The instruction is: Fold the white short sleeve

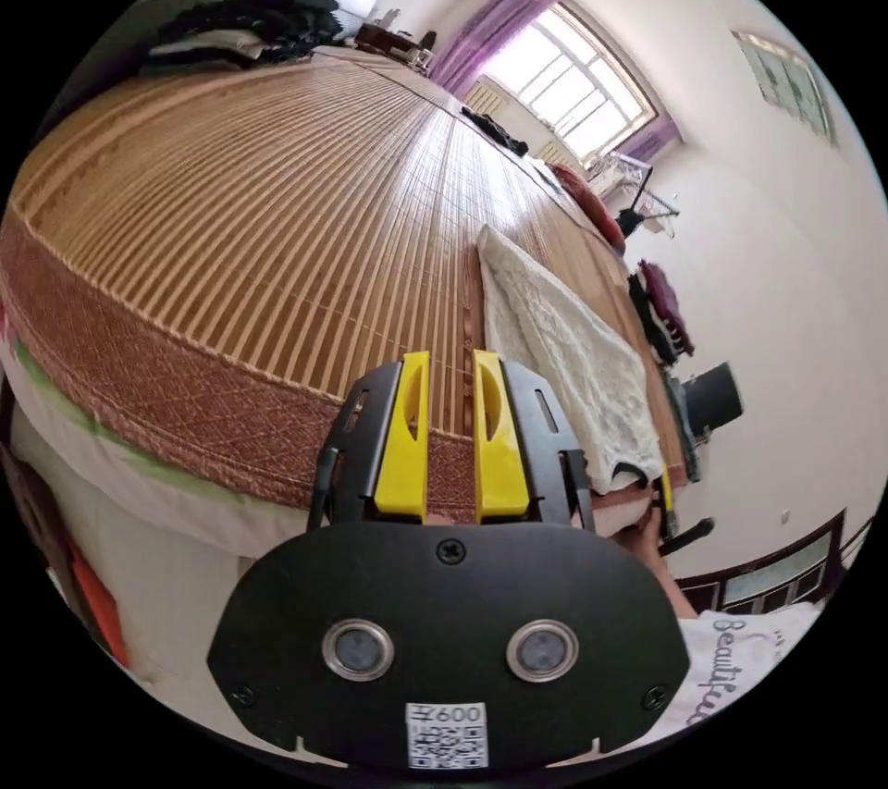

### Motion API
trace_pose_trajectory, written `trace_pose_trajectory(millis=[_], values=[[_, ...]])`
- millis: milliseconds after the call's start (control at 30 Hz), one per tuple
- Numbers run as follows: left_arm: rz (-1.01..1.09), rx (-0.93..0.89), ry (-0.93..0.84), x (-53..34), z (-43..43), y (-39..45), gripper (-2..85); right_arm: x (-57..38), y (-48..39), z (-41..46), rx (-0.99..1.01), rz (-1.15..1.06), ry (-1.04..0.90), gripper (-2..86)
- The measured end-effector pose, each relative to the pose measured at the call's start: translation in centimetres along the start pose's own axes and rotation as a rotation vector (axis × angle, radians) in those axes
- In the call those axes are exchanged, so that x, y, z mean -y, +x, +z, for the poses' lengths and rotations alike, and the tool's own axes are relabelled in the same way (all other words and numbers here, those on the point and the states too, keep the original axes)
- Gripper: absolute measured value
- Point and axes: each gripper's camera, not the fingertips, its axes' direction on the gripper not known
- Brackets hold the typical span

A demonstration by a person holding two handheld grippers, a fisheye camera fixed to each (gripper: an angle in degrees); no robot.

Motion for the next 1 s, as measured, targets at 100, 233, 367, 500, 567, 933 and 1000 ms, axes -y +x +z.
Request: trace_pose_trajectory(millis=[100,233,367,500,567,933,1000], values=[[-0.068,-0.199,-0.053,1.5,-2.6,-1.6,7.0,-0.5,0.9,1.7,-0.001,0.001,0.000,-0.8],[-0.029,-0.245,-0.168,3.1,-4.6,-0.5,6.6,-1.5,2.3,4.2,0.001,0.008,-0.001,-0.8],[-0.036,-0.264,-0.184,4.7,-7.2,1.1,6.7,-2.9,3.4,7.0,-0.005,0.008,0.000,-0.8],[-0.003,-0.176,-0.182,6.2,-8.9,4.2,5.8,-4.5,4.6,9.4,-0.003,0.020,0.003,-0.8],[0.028,-0.127,-0.172,6.6,-9.9,5.6,4.6,-5.8,5.6,10.9,0.007,0.052,0.005,-0.9],[0.063,-0.170,-0.115,7.9,-18.2,7.0,2.4,-9.7,1.5,18.4,-0.220,-0.217,-0.103,-0.7],[0.055,-0.272,-0.092,8.2,-19.9,6.4,2.4,-9.1,-0.3,17.1,-0.113,-0.194,-0.030,-0.6]])
